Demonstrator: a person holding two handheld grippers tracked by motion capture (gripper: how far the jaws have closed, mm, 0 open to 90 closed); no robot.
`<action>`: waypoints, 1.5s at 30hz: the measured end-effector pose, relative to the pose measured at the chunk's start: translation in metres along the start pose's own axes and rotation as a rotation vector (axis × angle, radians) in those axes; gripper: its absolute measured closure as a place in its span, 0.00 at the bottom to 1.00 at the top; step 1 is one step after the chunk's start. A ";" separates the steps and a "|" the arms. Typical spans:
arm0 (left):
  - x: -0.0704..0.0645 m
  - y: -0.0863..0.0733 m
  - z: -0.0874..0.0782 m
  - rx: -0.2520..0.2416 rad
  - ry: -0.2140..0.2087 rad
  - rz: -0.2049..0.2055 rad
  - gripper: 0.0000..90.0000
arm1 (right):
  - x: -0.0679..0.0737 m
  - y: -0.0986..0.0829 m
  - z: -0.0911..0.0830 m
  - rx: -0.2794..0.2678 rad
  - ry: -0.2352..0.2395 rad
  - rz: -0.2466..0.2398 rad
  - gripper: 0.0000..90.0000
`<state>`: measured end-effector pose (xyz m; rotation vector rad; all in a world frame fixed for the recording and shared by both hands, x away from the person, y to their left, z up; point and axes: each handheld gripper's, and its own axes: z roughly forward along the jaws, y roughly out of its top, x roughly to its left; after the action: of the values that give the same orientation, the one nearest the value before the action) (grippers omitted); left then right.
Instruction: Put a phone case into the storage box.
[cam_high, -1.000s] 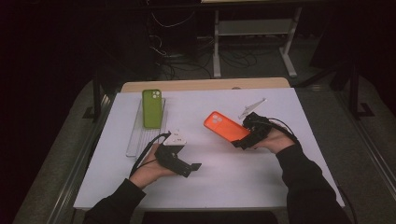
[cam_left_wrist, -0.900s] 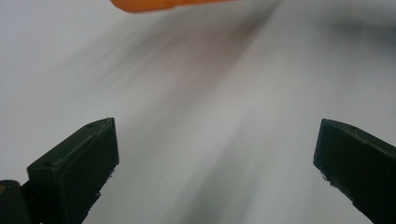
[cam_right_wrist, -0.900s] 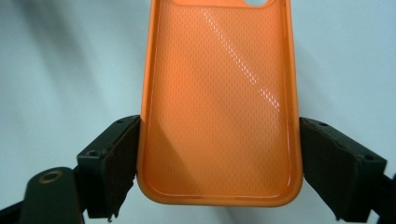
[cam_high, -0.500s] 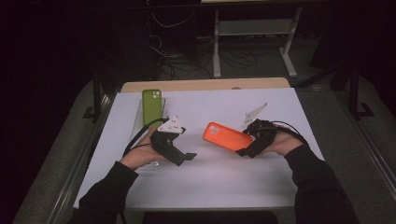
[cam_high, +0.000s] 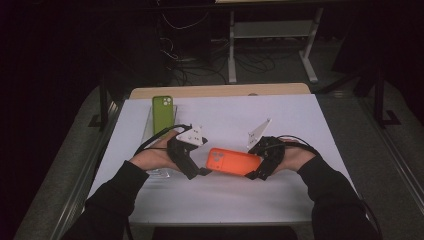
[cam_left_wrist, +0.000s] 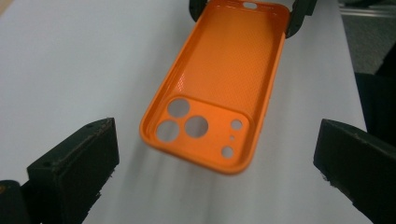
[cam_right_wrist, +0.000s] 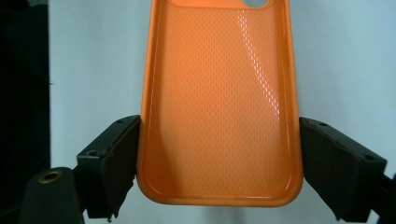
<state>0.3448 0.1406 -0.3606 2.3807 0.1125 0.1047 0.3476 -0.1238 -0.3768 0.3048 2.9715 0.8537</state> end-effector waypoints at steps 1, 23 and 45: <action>0.000 0.001 0.002 0.006 -0.004 0.013 0.00 | 0.002 0.002 0.001 0.004 0.008 -0.010 0.17; -0.009 0.000 0.034 0.106 -0.105 0.065 0.03 | 0.020 0.019 0.004 0.002 0.052 -0.097 0.17; -0.012 0.000 0.037 0.159 -0.146 0.065 0.18 | 0.021 0.016 0.001 -0.028 0.087 -0.079 0.17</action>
<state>0.3373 0.1141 -0.3878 2.5423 -0.0268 -0.0490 0.3302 -0.1058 -0.3683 0.1524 3.0244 0.9219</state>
